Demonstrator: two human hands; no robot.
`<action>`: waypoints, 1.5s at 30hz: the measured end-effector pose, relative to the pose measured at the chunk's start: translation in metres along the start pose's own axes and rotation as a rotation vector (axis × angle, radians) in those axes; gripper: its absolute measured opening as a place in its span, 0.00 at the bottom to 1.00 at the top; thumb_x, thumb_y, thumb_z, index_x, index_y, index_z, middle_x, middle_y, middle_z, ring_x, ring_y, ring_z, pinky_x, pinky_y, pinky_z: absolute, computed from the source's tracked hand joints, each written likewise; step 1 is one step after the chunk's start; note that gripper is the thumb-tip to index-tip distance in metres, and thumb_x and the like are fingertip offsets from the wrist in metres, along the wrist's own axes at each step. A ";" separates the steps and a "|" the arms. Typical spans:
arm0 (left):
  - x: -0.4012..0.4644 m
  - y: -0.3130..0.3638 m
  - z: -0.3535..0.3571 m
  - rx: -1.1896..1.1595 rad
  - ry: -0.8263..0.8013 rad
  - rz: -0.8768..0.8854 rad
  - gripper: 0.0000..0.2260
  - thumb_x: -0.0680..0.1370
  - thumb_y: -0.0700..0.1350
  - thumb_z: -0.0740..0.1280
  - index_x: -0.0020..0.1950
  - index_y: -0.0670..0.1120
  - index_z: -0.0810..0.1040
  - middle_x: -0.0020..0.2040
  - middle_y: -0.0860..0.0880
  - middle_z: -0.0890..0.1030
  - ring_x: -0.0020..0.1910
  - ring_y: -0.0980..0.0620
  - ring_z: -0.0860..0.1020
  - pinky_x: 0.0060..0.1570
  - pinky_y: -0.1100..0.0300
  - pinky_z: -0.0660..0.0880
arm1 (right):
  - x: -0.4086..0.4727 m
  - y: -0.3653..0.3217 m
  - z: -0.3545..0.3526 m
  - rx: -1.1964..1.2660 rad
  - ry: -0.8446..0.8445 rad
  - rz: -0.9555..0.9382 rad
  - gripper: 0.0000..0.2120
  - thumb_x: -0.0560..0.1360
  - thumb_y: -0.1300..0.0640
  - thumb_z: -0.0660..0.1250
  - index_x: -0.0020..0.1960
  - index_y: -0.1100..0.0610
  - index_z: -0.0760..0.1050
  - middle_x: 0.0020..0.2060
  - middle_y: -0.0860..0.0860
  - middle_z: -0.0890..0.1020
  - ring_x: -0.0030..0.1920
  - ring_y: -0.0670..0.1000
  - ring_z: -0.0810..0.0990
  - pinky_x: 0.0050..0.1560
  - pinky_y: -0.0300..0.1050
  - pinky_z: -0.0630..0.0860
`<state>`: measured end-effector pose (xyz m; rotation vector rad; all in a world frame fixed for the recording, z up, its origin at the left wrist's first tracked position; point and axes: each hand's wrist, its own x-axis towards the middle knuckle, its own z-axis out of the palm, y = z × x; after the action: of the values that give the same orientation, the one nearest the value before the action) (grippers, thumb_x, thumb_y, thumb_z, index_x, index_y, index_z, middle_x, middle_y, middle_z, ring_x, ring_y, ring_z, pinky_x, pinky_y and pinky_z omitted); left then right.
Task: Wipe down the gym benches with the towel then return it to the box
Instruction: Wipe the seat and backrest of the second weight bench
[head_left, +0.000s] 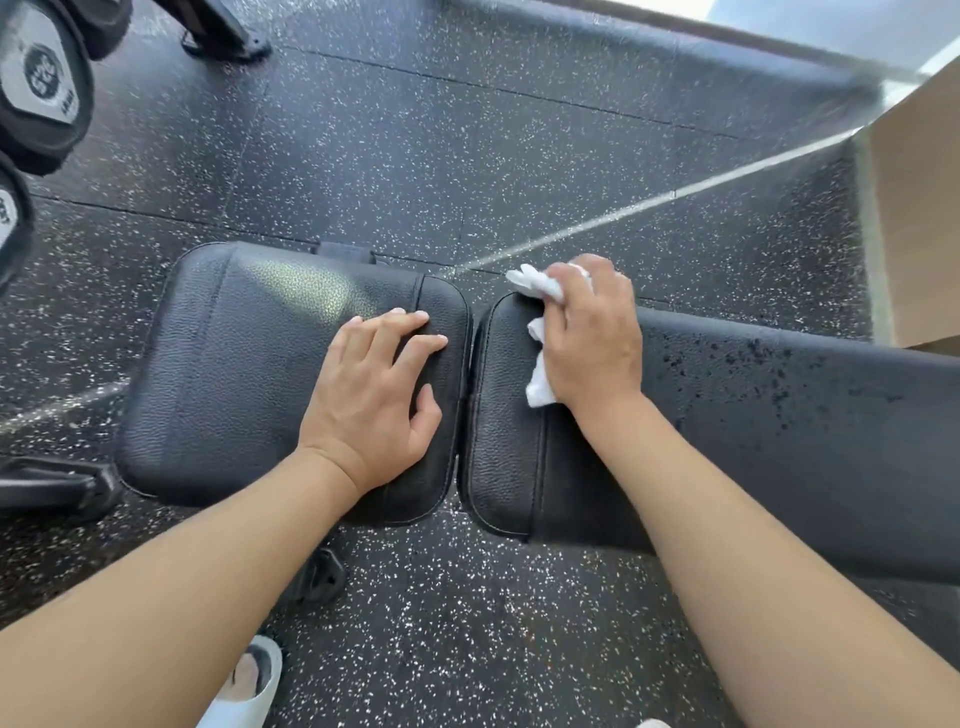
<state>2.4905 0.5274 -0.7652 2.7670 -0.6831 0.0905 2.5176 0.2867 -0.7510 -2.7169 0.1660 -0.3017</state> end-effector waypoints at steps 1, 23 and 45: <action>0.000 0.000 0.000 -0.002 0.002 0.001 0.21 0.76 0.49 0.64 0.69 0.47 0.76 0.71 0.45 0.74 0.73 0.40 0.70 0.76 0.39 0.62 | 0.005 -0.011 0.007 -0.018 -0.003 -0.012 0.13 0.81 0.58 0.65 0.64 0.55 0.80 0.65 0.55 0.77 0.62 0.59 0.74 0.58 0.55 0.76; 0.079 0.093 0.023 -0.084 -0.133 -0.239 0.22 0.82 0.48 0.60 0.76 0.46 0.69 0.75 0.45 0.73 0.74 0.42 0.70 0.80 0.38 0.53 | -0.153 0.076 -0.056 0.083 -0.034 -0.202 0.13 0.83 0.56 0.66 0.63 0.63 0.81 0.65 0.60 0.78 0.62 0.63 0.77 0.65 0.58 0.74; 0.078 0.110 0.049 -0.022 0.032 -0.393 0.23 0.79 0.51 0.55 0.73 0.49 0.72 0.69 0.49 0.77 0.67 0.45 0.75 0.81 0.42 0.51 | -0.006 0.067 -0.015 0.102 -0.026 -0.224 0.17 0.77 0.50 0.72 0.63 0.57 0.80 0.66 0.58 0.79 0.62 0.62 0.77 0.59 0.55 0.77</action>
<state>2.5085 0.3853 -0.7726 2.8132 -0.1232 0.0438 2.5038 0.2206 -0.7652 -2.6382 -0.1588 -0.3292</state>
